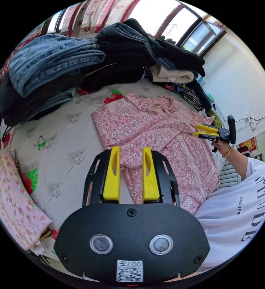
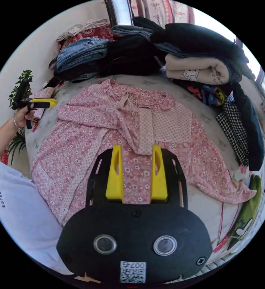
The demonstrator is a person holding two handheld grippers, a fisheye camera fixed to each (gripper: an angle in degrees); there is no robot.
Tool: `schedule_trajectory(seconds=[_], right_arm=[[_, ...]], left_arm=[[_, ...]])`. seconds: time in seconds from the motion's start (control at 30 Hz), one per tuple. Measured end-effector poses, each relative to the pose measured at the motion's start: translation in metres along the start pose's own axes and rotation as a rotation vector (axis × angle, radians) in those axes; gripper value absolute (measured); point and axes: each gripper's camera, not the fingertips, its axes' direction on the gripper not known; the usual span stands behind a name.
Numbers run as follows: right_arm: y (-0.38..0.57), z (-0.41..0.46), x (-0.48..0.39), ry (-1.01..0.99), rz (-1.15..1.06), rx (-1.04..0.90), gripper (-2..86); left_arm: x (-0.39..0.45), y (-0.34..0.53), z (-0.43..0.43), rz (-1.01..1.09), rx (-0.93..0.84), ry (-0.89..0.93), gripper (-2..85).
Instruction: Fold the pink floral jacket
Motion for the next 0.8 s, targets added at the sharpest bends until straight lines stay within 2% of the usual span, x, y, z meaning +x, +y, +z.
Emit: schedule_trajectory(seconds=[0.1, 0.2, 0.27, 0.33, 0.37, 0.43, 0.5, 0.7, 0.8], right_arm=[[-0.018, 0.030, 0.005, -0.001, -0.016, -0.100, 7.5], [-0.025, 0.014, 0.016, -0.008, -0.051, -0.111, 3.2], [-0.026, -0.018, 0.026, -0.119, -0.098, -0.081, 1.8], [-0.021, -0.079, 0.043, -0.352, -0.141, -0.011, 0.9], [-0.020, -0.094, 0.048, -0.405, -0.144, 0.002, 0.7], [-0.015, -0.136, 0.074, -0.569, -0.091, 0.027, 0.5], [-0.016, -0.143, 0.102, -0.641, 0.015, 0.001, 0.6], [-0.001, -0.081, 0.178, -0.449, 0.443, -0.038, 3.6], [0.016, -0.070, 0.187, -0.316, 0.539, 0.009, 6.1]], left_arm=[[-0.003, -0.033, 0.020, 0.028, -0.014, -0.017, 11.2], [-0.012, -0.056, 0.053, 0.009, -0.094, -0.037, 11.2], [-0.015, -0.063, 0.067, -0.003, -0.123, -0.028, 11.1], [-0.013, -0.063, 0.065, 0.006, -0.092, -0.026, 10.9], [-0.010, -0.061, 0.062, 0.011, -0.063, -0.025, 10.7], [-0.007, -0.059, 0.056, 0.013, -0.022, -0.029, 10.6], [-0.007, -0.055, 0.050, 0.002, 0.011, -0.021, 10.4], [-0.009, -0.030, 0.042, -0.087, 0.044, -0.009, 10.4], [-0.004, -0.014, 0.040, -0.093, 0.031, -0.026, 10.5]])
